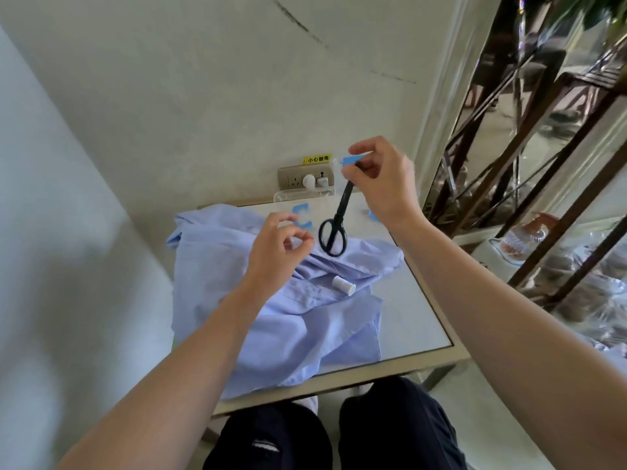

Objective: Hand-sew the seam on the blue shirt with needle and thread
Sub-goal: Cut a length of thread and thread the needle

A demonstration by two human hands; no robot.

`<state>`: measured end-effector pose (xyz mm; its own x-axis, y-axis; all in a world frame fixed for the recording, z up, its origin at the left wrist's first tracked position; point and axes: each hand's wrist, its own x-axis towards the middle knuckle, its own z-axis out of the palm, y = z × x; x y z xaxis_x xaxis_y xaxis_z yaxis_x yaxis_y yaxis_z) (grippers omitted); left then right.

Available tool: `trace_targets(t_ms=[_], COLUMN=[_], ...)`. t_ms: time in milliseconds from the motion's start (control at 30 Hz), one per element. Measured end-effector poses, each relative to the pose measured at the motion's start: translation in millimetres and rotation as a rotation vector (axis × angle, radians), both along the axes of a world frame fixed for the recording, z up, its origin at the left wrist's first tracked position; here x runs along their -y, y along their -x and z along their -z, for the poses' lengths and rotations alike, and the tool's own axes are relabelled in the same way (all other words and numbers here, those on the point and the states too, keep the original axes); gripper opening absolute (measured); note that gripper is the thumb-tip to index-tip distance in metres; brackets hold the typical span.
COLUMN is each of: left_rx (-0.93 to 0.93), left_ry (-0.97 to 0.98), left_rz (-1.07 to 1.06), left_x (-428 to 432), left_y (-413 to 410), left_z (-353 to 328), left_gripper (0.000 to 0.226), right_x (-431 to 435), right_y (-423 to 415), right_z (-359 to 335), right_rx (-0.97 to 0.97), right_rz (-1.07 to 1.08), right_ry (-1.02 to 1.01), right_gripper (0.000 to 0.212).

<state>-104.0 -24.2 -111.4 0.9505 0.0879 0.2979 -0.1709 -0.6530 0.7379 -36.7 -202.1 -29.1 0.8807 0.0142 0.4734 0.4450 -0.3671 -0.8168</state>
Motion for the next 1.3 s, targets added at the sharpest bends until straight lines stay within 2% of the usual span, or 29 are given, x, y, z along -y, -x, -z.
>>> trace_targets(t_ms=[100,233,367,433,467,533,600,700,867,933,1067,1133,1300], left_rx=[-0.005,-0.146,-0.159,-0.156,-0.151,-0.135,-0.131,-0.138,-0.170,-0.171,-0.144,-0.103,-0.057], left_ry=[0.094,0.180,0.235,0.268,0.281,0.278,0.284,0.359,0.472,0.464,0.368,0.342,0.287], left_rz=[0.131,0.291,0.228,0.196,0.192,0.212,0.246,0.280,0.303,0.281,0.206,0.142,-0.009], left_x=[7,19,27,28,28,29,31,32,30,27,26,27,23], left_y=[7,15,14,14,14,15,15,16,14,12,8,7,9], left_z=[-8,-18,-20,-20,-21,-22,-22,-21,-22,-19,-15,-13,-11], left_gripper=[0.010,0.013,0.007,0.006,0.007,0.008,0.007,0.010,0.008,0.008,0.008,0.004,0.010], right_x=[-1,-2,0,2,5,12,17,17,21,22,19,22,30], right_y=[11,23,29,28,25,22,24,26,19,18,18,15,12], right_z=[8,13,9,15,21,37,52,66,81,82,77,76,71], right_rx=[-0.073,-0.130,-0.192,-0.295,-0.371,-0.530,-0.638,-0.699,-0.802,-0.776,-0.637,-0.610,-0.595], right_rz=[-0.164,-0.227,-0.298,-0.327,-0.322,-0.323,-0.403,-0.526,-0.704,-0.643,-0.320,-0.198,-0.076], right_ry=[0.115,-0.003,-0.073,-0.103,-0.098,0.069,0.263,0.151,0.003,-0.026,-0.006,-0.041,-0.016], right_gripper=[0.020,0.021,0.020,0.015,0.019,0.029,0.028,0.017,0.021,0.021,0.014,0.018,0.024])
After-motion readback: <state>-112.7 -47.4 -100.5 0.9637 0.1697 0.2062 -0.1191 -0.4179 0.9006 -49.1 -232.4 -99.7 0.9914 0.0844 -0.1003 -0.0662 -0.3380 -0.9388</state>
